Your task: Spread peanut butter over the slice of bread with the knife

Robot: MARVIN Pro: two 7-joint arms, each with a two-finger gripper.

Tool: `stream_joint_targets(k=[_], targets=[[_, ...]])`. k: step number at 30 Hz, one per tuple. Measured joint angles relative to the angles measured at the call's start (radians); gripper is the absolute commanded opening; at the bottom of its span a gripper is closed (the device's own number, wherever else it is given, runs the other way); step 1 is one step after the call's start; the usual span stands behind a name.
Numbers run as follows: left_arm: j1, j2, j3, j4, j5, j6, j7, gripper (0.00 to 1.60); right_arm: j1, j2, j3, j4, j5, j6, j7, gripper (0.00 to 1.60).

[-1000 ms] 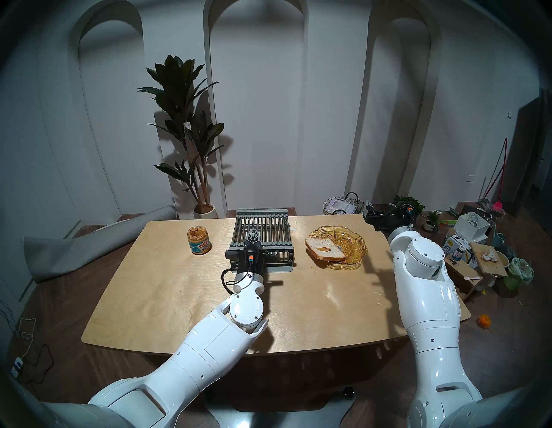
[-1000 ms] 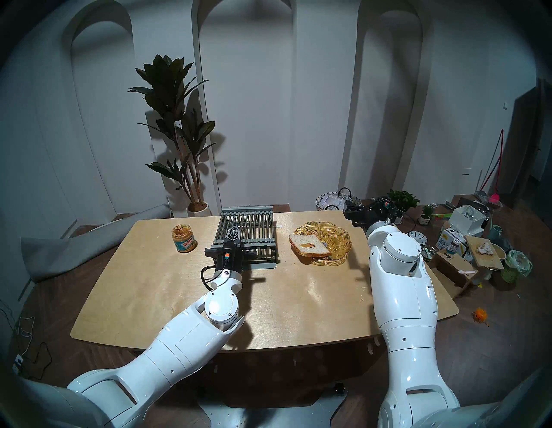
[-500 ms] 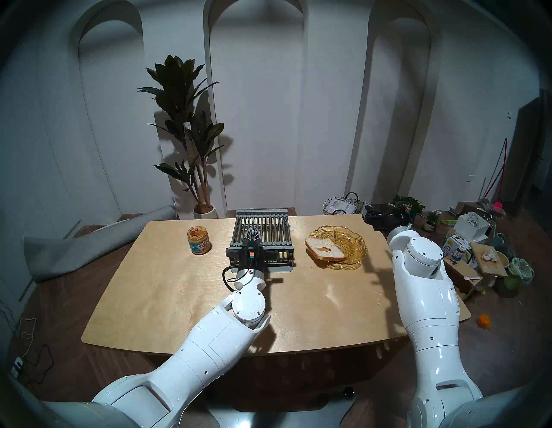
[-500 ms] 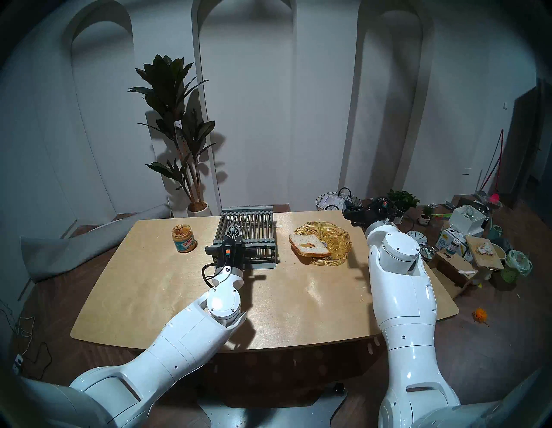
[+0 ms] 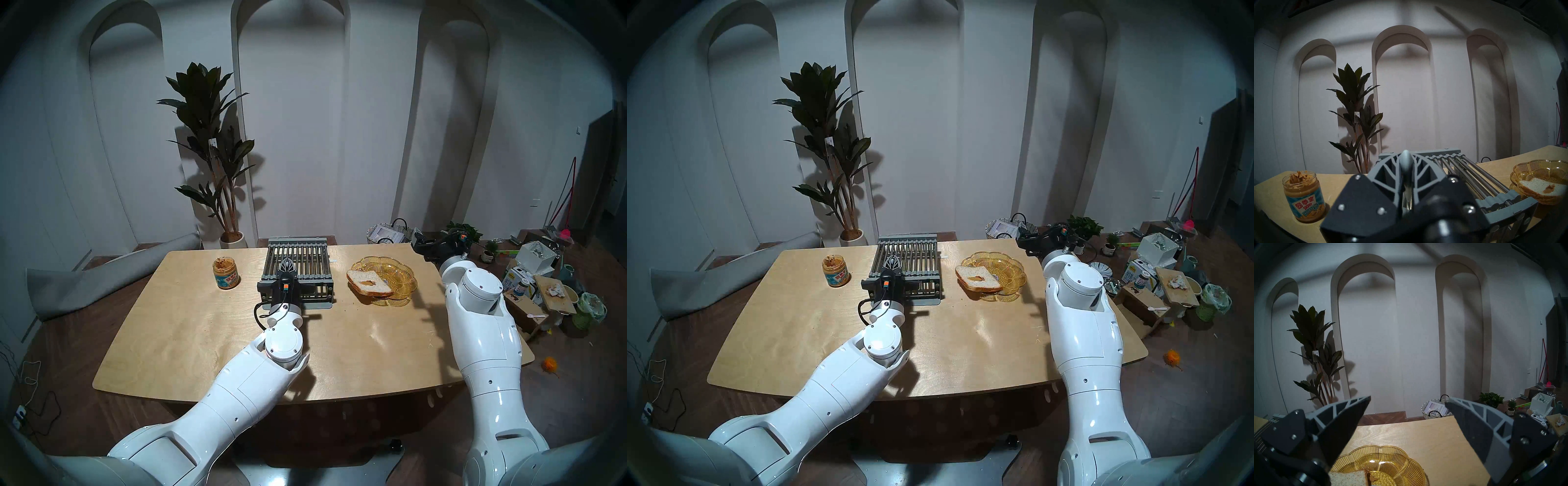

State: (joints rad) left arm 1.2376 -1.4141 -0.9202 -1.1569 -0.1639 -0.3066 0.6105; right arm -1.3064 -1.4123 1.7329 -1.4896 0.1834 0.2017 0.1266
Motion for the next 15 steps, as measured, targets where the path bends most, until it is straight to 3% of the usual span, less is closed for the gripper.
stream_joint_targets(k=[1, 2, 4, 15], targets=[[0.000, 0.000, 0.000, 0.000, 0.000, 0.002, -0.001, 1.19, 0.000, 0.001, 0.000, 0.001, 0.001, -0.001, 0.000, 1.60], [0.000, 0.000, 0.000, 0.000, 0.000, 0.002, -0.001, 1.44, 0.000, 0.001, 0.000, 0.002, 0.001, -0.001, 0.001, 1.60], [0.000, -0.001, 0.000, -0.001, 0.002, 0.002, -0.001, 1.60, 0.001, 0.001, 0.001, 0.003, 0.002, -0.003, 0.001, 1.60], [0.003, 0.000, -0.001, -0.015, 0.017, 0.002, 0.022, 1.60, 0.001, 0.005, 0.003, 0.008, 0.012, -0.011, 0.006, 1.60]])
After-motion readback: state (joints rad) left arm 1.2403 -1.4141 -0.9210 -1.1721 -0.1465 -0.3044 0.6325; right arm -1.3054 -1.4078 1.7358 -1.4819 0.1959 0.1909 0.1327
